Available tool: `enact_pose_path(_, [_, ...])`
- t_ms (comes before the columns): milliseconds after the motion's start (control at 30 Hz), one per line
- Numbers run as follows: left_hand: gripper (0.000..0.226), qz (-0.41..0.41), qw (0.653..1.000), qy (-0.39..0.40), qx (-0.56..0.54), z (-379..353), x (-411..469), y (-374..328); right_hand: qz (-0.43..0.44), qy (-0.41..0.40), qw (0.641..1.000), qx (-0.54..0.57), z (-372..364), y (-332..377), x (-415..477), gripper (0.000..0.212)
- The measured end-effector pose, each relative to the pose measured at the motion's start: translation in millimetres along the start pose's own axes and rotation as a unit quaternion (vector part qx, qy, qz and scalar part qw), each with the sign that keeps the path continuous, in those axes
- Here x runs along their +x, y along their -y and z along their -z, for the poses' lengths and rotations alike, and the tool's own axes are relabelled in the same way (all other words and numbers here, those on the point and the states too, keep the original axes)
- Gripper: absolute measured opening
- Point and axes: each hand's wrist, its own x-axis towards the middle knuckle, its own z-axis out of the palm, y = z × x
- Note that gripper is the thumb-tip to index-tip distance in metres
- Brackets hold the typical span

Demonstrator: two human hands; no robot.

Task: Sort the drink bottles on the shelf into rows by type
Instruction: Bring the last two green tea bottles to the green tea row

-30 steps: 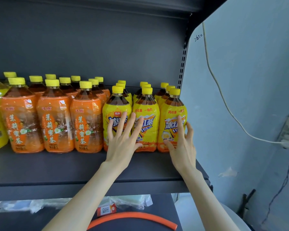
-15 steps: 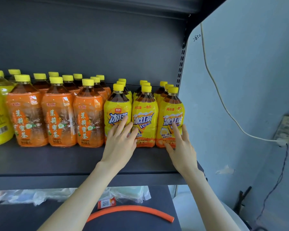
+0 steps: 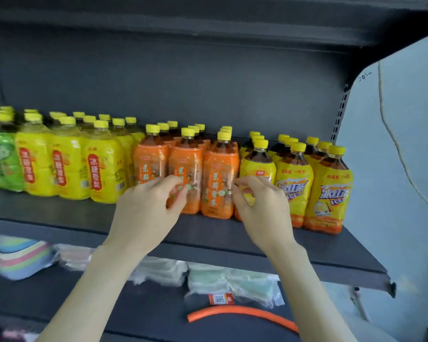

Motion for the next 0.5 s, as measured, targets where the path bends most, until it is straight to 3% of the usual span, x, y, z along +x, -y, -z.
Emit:
enact_pose_path(233, [0.038, 0.06, 0.998, -0.007, 0.026, 113.3, -66.9, 136.8, 0.056, 0.027, 0.991, 0.122, -116.0, 157.2, -21.5, 0.027])
enact_pose_path(500, [0.041, 0.151, 0.987, -0.005, 0.064, 199.9, -129.7, 283.6, 0.067, 0.103, 0.981, 0.15, -248.0, 290.8, -40.4, 0.022])
